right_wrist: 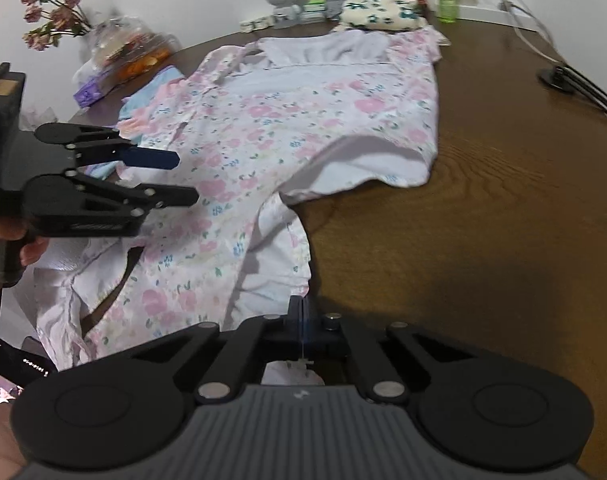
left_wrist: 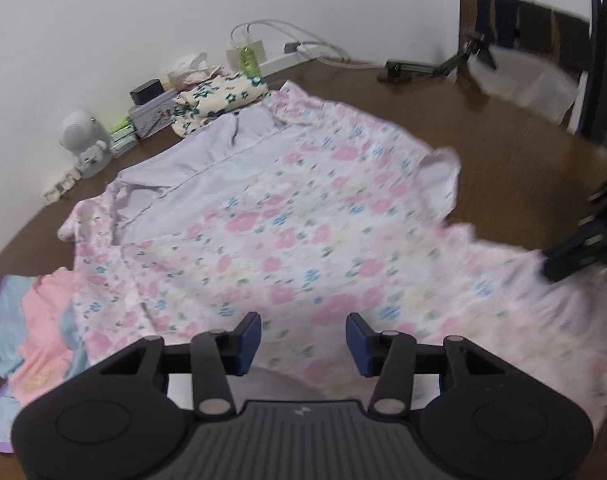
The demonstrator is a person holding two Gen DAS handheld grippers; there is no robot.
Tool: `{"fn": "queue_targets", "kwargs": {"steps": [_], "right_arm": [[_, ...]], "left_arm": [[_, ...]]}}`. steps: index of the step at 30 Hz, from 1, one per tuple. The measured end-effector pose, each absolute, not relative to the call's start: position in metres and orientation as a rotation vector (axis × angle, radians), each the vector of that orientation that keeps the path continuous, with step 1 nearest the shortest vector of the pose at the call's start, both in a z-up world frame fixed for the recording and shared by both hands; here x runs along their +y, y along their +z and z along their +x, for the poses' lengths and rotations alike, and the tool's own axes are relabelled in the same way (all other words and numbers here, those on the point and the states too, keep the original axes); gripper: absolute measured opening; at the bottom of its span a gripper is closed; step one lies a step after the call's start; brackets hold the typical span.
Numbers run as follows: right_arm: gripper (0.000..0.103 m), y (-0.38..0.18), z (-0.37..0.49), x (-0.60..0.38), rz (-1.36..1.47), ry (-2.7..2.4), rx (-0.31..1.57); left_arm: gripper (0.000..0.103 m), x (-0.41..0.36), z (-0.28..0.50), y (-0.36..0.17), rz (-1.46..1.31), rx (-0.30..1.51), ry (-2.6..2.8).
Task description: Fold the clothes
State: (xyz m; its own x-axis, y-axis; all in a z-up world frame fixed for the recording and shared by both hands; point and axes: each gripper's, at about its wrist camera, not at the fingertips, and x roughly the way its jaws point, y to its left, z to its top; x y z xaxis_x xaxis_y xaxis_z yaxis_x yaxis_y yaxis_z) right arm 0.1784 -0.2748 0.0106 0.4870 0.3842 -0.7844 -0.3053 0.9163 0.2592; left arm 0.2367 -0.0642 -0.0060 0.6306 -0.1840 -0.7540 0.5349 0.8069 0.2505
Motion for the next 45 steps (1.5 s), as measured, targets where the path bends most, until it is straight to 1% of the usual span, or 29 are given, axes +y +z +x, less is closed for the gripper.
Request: {"fn": "queue_targets", "kwargs": {"steps": [4, 6, 10, 11, 15, 19, 22, 24, 26, 28, 31, 32, 41, 45], "right_arm": [[0.0, 0.014, 0.16, -0.28, 0.117, 0.347, 1.007], [0.0, 0.016, 0.16, -0.281, 0.132, 0.344, 1.003], [0.0, 0.018, 0.161, -0.281, 0.158, 0.341, 0.988], [0.002, 0.018, 0.161, -0.282, 0.165, 0.34, 0.985], [0.014, 0.021, 0.163, -0.282, 0.191, 0.338, 0.969], [0.015, 0.023, 0.166, -0.281, 0.201, 0.332, 0.945], [0.016, 0.025, 0.171, -0.278, 0.19, 0.329, 0.923], [0.023, 0.025, 0.174, -0.275, 0.182, 0.327, 0.917], [0.024, 0.021, 0.176, -0.271, 0.172, 0.326, 0.923], [0.024, 0.018, 0.176, -0.268, 0.166, 0.331, 0.933], [0.025, 0.014, 0.175, -0.267, 0.161, 0.337, 0.937], [0.026, 0.014, 0.174, -0.266, 0.159, 0.338, 0.936], [0.026, 0.016, 0.17, -0.258, 0.072, 0.349, 0.928], [0.026, 0.015, 0.17, -0.258, 0.064, 0.354, 0.917]], "left_arm": [[0.047, -0.055, 0.242, -0.007, 0.435, 0.796, -0.427], [0.049, -0.052, 0.244, -0.007, 0.414, 0.803, -0.43], [0.049, -0.048, 0.249, -0.001, 0.393, 0.821, -0.424], [0.049, -0.043, 0.249, 0.002, 0.383, 0.814, -0.419], [0.049, -0.018, 0.247, 0.018, 0.332, 0.785, -0.393], [0.049, 0.01, 0.243, 0.027, 0.249, 0.818, -0.367], [0.048, 0.026, 0.248, 0.023, 0.077, 0.916, -0.413], [0.047, 0.029, 0.254, 0.017, -0.029, 0.98, -0.436], [0.045, 0.026, 0.259, 0.011, -0.089, 1.024, -0.43], [0.04, 0.022, 0.263, 0.006, -0.121, 1.048, -0.414], [0.038, 0.022, 0.27, 0.002, -0.196, 1.068, -0.39], [0.036, 0.022, 0.272, 0.002, -0.208, 1.066, -0.374], [0.035, 0.039, 0.278, 0.013, -0.154, 1.011, -0.202], [0.035, 0.034, 0.267, 0.022, 0.087, 0.932, -0.2]]}}
